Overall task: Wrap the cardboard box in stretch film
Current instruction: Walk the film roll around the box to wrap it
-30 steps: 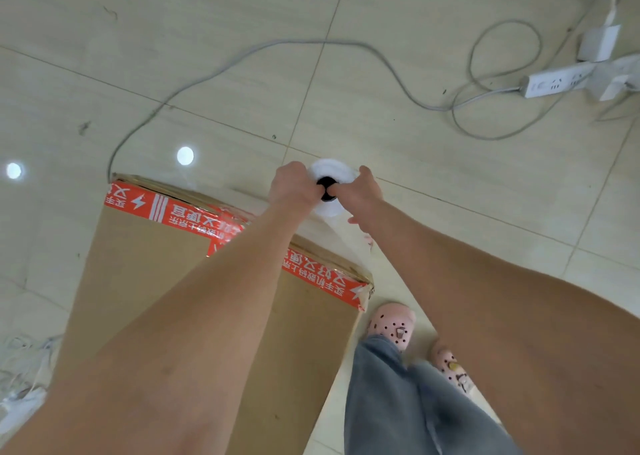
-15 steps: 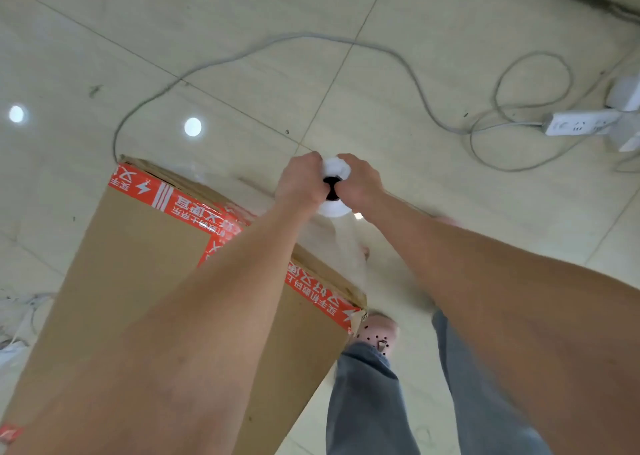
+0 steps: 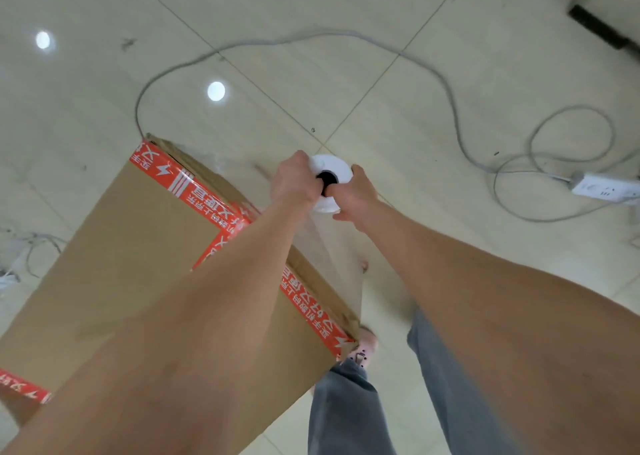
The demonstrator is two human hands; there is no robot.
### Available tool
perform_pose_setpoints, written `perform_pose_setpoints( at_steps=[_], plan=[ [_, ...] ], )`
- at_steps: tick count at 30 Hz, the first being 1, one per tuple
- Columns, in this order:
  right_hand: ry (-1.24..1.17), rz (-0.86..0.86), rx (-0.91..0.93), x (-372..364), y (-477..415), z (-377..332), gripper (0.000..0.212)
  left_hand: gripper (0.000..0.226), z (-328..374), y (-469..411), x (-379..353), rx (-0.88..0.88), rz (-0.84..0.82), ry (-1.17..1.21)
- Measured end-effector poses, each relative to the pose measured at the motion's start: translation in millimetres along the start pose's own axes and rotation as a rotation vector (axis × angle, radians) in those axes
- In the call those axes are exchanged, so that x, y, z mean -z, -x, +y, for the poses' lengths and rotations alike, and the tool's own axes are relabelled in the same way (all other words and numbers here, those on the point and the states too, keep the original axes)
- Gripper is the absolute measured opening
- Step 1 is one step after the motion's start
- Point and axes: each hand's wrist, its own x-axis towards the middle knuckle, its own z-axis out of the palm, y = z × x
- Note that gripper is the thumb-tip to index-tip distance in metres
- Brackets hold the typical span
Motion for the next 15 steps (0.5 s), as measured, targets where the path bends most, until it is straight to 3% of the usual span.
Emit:
perform_pose_setpoints(
  at_steps=[5, 11, 15],
  plan=[
    [0.082, 0.013, 0.045, -1.8, -9.2, -10.8, 0.076, 0.033, 1.9, -6.8, 4.9, -0.066, -0.015, -0.019],
    [0.357, -0.015, 0.199, -9.4, -21.0, -30.9, 0.067, 0.013, -15.2, -10.8, 11.2, 0.062, 0.063, 0.086],
    [0.561, -0.022, 0.370, -14.4, -27.7, -50.6, 0.060, 0.020, -20.7, -14.4, 13.5, 0.178, 0.125, 0.212]
  ],
)
